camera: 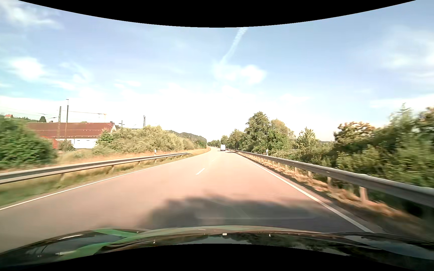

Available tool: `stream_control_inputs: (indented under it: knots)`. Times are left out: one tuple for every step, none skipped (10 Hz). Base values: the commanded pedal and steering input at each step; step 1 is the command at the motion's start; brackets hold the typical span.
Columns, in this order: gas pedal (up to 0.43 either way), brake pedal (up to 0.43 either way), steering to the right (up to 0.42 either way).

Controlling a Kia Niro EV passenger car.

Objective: Follow the waypoints while adhering to traffic rules and regulations

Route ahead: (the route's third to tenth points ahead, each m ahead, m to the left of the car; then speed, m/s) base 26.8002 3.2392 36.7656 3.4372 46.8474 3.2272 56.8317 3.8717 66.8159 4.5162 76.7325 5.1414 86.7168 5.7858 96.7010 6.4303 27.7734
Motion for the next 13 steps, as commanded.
stream_control_inputs:
  knots:
    - [0.22,0.0,-0.005]
    - [0.22,0.0,-0.005]
    - [0.22,0.0,-0.005]
    - [0.22,0.0,-0.005]
    - [0.22,0.0,-0.004]
    - [0.22,0.0,-0.004]
    - [0.209,0.0,-0.004]
    - [0.209,0.0,-0.004]
    - [0.197,0.0,-0.004]
    - [0.197,0.0,-0.004]
    - [0.197,0.0,-0.004]
    - [0.197,0.0,-0.004]
    - [0.197,0.0,-0.004]
